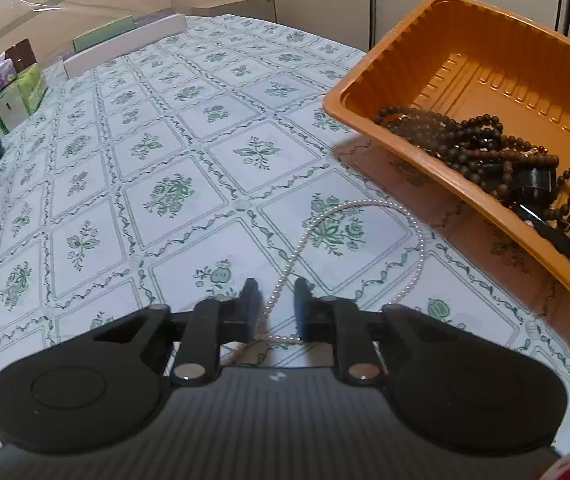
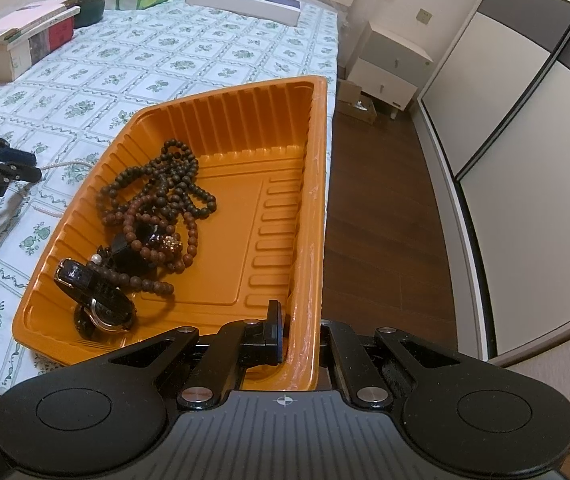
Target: Organize jewelry
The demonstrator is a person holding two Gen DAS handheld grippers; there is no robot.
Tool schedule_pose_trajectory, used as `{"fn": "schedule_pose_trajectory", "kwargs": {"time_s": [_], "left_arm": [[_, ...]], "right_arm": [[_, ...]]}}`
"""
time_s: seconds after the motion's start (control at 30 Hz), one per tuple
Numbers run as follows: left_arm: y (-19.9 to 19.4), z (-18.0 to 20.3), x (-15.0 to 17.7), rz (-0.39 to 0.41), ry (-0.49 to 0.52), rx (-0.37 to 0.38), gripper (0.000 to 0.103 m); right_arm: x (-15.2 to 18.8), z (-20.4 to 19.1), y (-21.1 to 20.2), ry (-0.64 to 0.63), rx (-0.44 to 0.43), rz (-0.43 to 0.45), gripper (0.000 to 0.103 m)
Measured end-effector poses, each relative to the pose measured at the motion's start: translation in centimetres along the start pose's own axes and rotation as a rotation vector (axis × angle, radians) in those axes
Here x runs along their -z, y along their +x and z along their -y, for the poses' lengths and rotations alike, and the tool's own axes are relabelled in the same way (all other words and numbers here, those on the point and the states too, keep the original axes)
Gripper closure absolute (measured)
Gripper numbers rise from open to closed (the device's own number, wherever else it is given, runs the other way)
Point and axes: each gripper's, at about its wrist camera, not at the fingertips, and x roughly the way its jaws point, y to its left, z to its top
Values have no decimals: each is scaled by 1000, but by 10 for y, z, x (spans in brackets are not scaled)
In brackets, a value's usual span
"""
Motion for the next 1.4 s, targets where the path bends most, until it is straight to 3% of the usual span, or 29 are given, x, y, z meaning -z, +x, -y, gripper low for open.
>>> {"fn": "schedule_pose_trajectory", "kwargs": {"time_s": [0.1, 0.17, 0.9, 1.4], "left_arm": [[-1, 5, 0, -12, 32, 1, 101], [-3, 6, -1, -14, 38, -5, 102], [-108, -37, -71, 238, -45, -16, 102], [-155, -22, -113, 360, -20, 22, 103]], "right_arm": [[1, 1, 1, 4, 1, -3, 99], [1, 1, 1, 4, 0, -3, 99], [-3, -2, -7, -3, 2, 10, 99], [-4, -3, -8, -6, 4, 12, 99]]}}
